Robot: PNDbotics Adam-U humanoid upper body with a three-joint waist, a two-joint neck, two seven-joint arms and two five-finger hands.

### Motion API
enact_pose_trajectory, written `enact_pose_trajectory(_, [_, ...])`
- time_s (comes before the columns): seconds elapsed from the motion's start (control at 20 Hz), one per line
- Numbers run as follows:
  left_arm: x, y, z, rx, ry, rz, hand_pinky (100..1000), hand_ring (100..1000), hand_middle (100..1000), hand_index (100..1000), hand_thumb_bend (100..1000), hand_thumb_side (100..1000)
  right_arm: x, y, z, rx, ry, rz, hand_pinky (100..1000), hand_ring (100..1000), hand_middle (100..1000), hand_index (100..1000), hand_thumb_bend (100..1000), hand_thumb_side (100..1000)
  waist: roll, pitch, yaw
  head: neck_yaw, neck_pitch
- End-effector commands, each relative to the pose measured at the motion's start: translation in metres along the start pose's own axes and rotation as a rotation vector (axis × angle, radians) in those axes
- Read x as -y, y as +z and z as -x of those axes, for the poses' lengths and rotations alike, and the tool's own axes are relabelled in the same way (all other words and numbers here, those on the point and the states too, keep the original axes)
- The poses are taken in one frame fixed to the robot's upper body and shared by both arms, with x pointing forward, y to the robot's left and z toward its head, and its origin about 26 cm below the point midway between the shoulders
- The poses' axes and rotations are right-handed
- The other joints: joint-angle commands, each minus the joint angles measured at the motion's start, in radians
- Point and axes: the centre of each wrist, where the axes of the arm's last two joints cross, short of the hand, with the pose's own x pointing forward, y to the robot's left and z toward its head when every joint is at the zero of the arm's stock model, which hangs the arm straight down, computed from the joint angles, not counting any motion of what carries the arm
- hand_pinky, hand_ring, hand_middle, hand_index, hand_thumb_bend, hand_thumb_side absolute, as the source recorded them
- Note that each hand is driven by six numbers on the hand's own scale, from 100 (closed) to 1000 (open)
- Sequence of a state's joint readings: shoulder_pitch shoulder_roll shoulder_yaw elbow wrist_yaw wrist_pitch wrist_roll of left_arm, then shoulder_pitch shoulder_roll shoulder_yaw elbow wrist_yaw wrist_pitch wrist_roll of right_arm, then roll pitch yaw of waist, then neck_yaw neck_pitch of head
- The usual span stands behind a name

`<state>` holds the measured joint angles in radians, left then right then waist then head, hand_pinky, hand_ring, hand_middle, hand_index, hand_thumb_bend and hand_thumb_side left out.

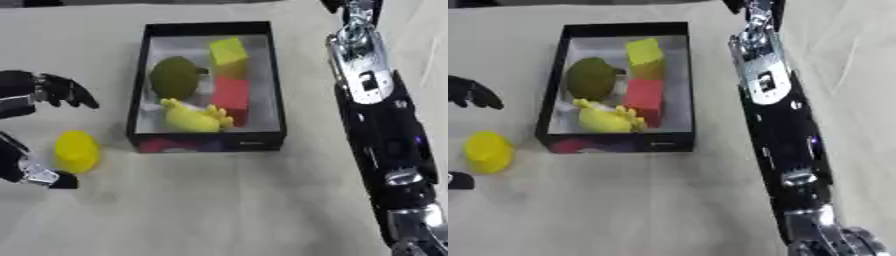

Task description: Pick up objects on the table and place them in the box.

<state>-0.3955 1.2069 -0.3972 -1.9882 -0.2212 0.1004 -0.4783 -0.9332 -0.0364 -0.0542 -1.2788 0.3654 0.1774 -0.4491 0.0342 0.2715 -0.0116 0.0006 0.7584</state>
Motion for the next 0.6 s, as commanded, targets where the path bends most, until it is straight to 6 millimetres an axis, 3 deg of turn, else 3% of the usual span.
enact_pose_trajectory(0.05, [-0.0037, 0.006, -0.0002, -0.076, -0.027, -0.028, 783, 824, 870, 899, 642, 478, 0.0009, -0.0063, -0.0113, 0.035, 0.001, 0.006, 800, 738, 721, 827, 282, 369, 0.003, -0.018, -0.001, 0.003, -0.008])
enact_pose_trajectory(0.6, [0.0046, -0.0009, -0.0037, -0.191, -0.008, -0.048, 790, 821, 851, 872, 616, 436, 0.0008, -0.0089, -0.0128, 0.036, -0.001, 0.006, 801, 738, 722, 827, 278, 372, 0.004, -0.008, -0.01, 0.004, -0.013])
